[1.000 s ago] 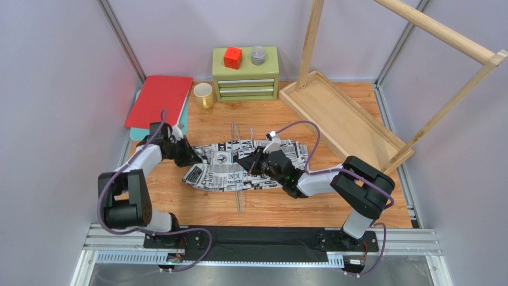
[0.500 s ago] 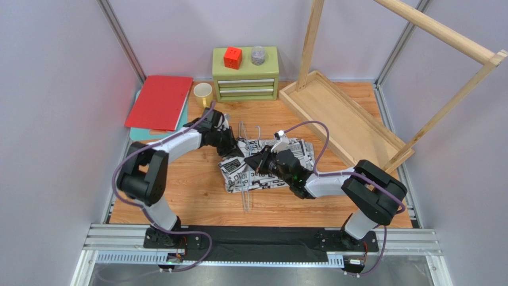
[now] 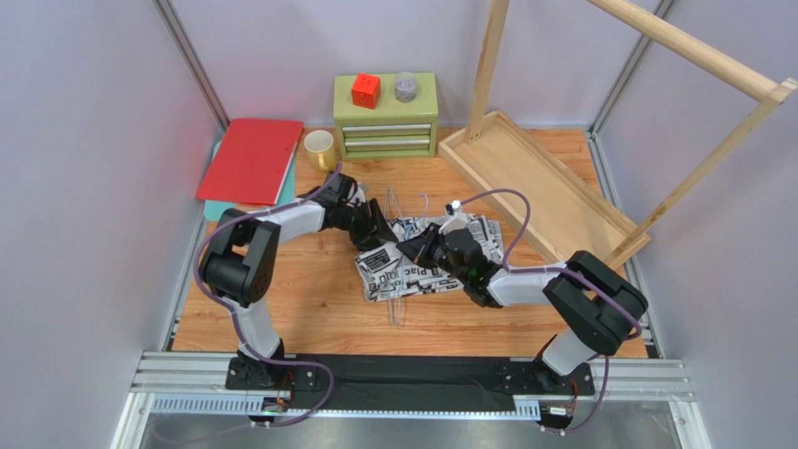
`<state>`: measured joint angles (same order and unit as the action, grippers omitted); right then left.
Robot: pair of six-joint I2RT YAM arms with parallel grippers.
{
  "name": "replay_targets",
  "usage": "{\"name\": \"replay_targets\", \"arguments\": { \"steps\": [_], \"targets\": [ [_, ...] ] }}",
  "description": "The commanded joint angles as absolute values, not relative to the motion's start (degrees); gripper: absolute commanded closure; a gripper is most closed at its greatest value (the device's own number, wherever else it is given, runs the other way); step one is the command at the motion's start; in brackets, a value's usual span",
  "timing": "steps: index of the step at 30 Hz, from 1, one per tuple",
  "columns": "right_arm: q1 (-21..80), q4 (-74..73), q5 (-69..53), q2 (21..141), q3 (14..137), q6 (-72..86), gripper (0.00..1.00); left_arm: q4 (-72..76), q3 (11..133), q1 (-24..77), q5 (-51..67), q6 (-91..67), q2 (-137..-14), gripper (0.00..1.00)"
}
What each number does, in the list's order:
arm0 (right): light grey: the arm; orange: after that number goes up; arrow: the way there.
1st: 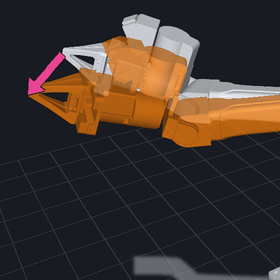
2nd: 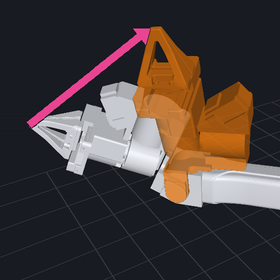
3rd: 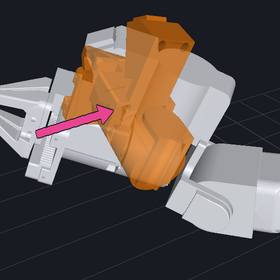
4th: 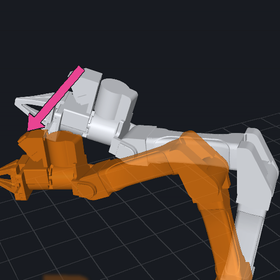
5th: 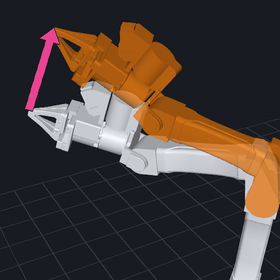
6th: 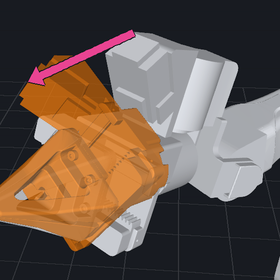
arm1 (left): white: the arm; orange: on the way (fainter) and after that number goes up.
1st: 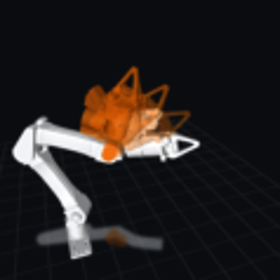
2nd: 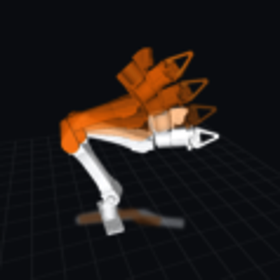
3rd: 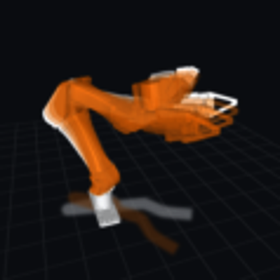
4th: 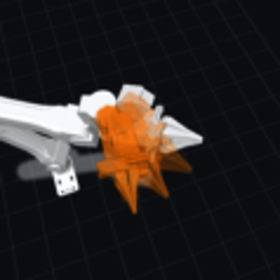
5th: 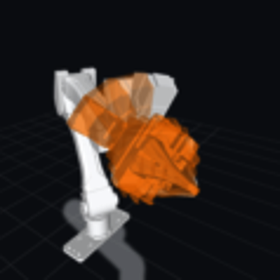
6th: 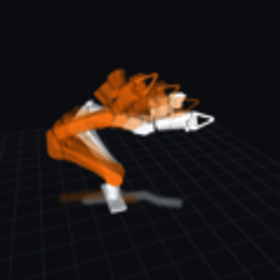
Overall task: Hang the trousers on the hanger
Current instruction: Place trousers on hanger
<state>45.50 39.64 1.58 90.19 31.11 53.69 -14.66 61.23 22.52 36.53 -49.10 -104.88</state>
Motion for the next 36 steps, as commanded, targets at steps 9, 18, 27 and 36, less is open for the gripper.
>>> {"name": "replay_targets", "arguments": {
  "steps": [9,18,27,36],
  "targets": [
    [45.53,41.48,0.88,89.47,30.59,54.32,1.00,-31.54,53.00,6.86,37.09,-32.35,-91.49,0.49],
    [45.70,42.98,-3.51,88.86,30.67,53.26,1.00,-23.22,55.99,15.46,46.13,-34.88,-95.36,0.72],
    [45.62,42.10,-3.52,88.60,31.90,53.70,1.00,-18.90,58.71,24.16,41.78,-39.46,-102.38,0.76],
    [45.61,41.40,-4.31,88.77,32.78,54.40,1.00,-33.57,65.39,29.71,19.69,-35.33,-106.71,0.71]
  ]
}}
